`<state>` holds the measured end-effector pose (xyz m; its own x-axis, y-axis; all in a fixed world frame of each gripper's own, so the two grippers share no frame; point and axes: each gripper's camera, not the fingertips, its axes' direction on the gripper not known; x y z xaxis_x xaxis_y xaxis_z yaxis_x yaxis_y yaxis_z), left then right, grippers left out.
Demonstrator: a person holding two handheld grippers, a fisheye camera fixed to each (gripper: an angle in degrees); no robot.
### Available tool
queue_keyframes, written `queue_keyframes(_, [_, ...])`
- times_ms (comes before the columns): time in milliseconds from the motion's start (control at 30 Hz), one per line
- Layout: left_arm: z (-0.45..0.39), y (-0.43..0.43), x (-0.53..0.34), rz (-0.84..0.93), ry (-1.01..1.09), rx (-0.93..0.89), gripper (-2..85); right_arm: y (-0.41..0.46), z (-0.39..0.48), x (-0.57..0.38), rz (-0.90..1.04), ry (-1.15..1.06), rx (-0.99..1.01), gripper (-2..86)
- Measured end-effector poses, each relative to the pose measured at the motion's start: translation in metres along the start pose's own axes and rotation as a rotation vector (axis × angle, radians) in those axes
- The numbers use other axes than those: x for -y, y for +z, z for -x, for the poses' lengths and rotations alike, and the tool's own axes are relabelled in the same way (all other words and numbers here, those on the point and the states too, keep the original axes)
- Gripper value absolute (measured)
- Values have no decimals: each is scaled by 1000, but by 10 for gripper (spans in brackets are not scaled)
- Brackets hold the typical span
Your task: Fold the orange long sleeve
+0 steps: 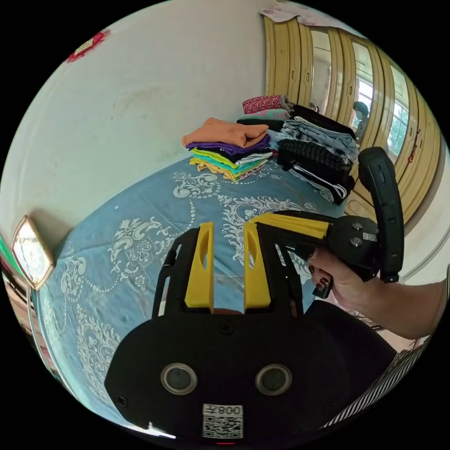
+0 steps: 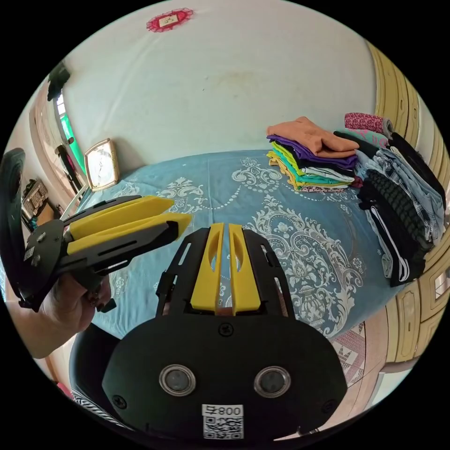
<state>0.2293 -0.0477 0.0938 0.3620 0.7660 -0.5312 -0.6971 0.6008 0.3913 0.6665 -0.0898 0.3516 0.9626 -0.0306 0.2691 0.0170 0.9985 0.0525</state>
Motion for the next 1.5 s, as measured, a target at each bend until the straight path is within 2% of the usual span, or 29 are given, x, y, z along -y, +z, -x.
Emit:
queue_keyframes(233, [26, 81, 106, 50, 64, -124, 104, 47, -134, 73, 31, 161, -130, 2])
queue_keyframes(467, [19, 157, 254, 82, 134, -182, 120, 48, -326, 196, -80, 402, -232, 47])
queue_keyframes(533, [13, 174, 289, 74, 144, -186, 120, 56, -375, 224, -88, 471, -210, 66])
queue_keyframes(700, [-3, 223, 361, 102, 143, -236, 121, 96, -497, 282, -70, 616, -7, 106])
queue_keyframes(800, [-8, 249, 392, 121, 150, -256, 121, 109, -539, 298, -88, 668, -8, 111])
queue_keyframes(1133, [0, 314, 479, 138, 143, -252, 120, 140, -609, 325, -84, 694, 30, 73])
queue_keyframes(1233, [5, 325, 508, 108, 134, -219, 121, 131, -621, 330, -150, 667, 106, 45])
queue_keyframes(1500, [8, 359, 609, -11, 121, -194, 137, 99, -596, 383, -215, 415, 249, 10])
